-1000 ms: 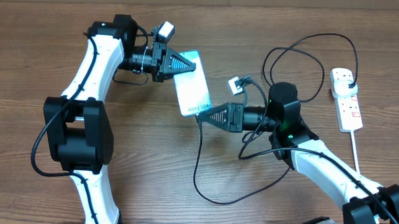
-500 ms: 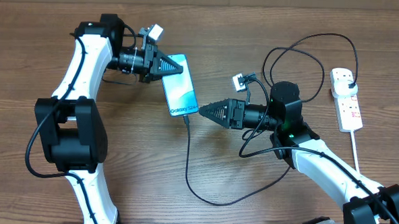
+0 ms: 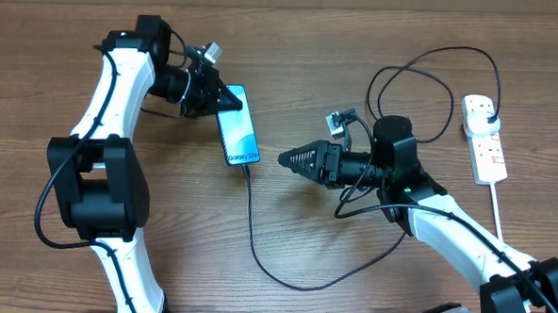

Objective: Plug charger to phone and switch on socket
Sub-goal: 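Open the right gripper and lower the plugged phone toward the table, then lay the phone flat on the table and open the left gripper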

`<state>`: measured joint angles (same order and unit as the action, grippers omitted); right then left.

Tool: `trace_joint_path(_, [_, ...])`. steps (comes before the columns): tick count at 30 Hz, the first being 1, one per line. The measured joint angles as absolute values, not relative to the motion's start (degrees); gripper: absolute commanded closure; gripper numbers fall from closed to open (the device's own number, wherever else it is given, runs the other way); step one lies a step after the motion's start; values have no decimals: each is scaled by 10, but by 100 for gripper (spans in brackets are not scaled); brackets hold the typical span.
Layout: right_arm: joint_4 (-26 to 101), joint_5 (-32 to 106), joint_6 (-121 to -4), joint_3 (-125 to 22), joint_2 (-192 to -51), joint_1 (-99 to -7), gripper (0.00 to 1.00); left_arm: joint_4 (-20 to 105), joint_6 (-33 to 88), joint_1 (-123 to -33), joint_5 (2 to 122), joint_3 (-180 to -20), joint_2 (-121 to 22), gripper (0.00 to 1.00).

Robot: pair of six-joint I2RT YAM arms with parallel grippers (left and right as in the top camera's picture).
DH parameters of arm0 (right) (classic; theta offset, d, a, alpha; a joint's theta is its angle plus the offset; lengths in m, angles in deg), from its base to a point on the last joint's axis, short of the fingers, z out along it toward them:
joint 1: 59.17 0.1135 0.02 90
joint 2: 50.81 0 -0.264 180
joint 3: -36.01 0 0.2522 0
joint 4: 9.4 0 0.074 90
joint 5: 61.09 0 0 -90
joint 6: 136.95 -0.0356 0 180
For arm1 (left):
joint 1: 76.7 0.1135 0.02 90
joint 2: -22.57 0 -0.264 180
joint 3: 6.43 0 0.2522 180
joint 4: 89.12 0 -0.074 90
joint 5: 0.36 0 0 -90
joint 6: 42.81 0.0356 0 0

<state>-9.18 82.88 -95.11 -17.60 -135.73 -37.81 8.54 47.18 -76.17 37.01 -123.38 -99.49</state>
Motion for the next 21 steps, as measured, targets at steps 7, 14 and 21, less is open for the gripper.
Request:
trace_joint_path(7, [-56, 809, -949, -176, -1357, -378, 0, 120, 437, -756, 413, -1234, -995, 96])
trace_joint_path(14, [-43, 805, -941, -176, -1357, -378, 0, 135, 415, -729, 428, -1234, -995, 96])
trace_joint_path(21, [-35, 803, -936, -176, -1357, -378, 0, 142, 411, -714, 434, -1234, -997, 96])
